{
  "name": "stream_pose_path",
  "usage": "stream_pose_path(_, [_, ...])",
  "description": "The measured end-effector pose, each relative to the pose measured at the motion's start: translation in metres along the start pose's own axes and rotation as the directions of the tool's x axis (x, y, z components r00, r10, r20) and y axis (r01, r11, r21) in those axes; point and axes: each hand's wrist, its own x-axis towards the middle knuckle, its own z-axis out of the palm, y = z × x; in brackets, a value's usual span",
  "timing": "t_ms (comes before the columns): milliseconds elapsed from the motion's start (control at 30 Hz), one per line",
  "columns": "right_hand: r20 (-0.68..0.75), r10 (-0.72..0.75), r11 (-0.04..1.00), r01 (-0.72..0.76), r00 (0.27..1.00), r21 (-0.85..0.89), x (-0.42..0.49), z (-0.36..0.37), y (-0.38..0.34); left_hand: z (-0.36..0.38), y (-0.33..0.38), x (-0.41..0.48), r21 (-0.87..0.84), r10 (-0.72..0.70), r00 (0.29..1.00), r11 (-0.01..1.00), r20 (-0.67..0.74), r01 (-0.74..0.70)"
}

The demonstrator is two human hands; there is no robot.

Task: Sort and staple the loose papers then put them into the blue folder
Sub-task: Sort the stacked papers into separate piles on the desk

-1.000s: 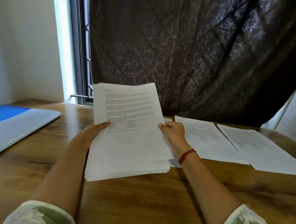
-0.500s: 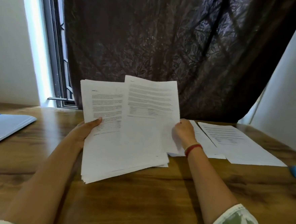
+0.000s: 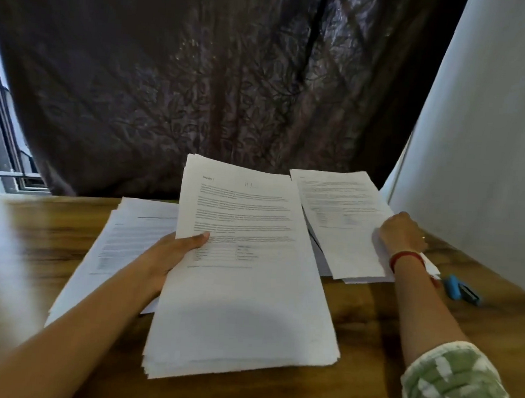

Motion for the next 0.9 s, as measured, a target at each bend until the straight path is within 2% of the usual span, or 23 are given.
stream_pose_path(200, [0.095, -0.060, 0.987, 0.073, 0.994, -0.142, 0.029, 0.031, 0.035, 0.005, -0.009, -0.003, 0.079, -0.040, 0.998, 0.996, -0.051, 0.044])
stream_pose_path(267, [0.021, -0.097, 0.973, 0.100, 0.995, -0.208, 0.026, 0.033, 0.032, 0.008, -0.009, -0.001, 0.080, -0.056, 0.997, 0.995, -0.048, 0.059])
stream_pose_path(333, [-0.086, -0.202, 0.941, 0.169, 0.976, -0.292, 0.013, 0.026, 0.025, 0.008, -0.009, 0.000, 0.070, -0.065, 0.997, 0.995, -0.046, 0.068])
stream_pose_path(433, [-0.129, -0.298, 0.922, 0.251, 0.946, -0.294, -0.001, 0.024, 0.013, 0.007, -0.010, 0.003, 0.046, -0.087, 0.995, 0.995, -0.054, 0.090])
stream_pose_path(533, [0.005, -0.373, 0.870, 0.352, 0.928, -0.346, -0.025, 0.031, -0.004, 0.007, -0.011, 0.003, 0.043, -0.085, 0.995, 0.995, -0.049, 0.087])
stream_pose_path(633, [0.177, -0.380, 0.854, 0.418, 0.908, -0.310, -0.055, 0.041, -0.021, 0.007, -0.010, 0.002, 0.042, -0.087, 0.995, 0.995, -0.045, 0.089])
stream_pose_path(900, [0.329, -0.264, 0.882, 0.365, 0.907, -0.299, -0.071, 0.053, -0.018, 0.003, -0.009, 0.001, 0.047, -0.065, 0.997, 0.997, -0.042, 0.067])
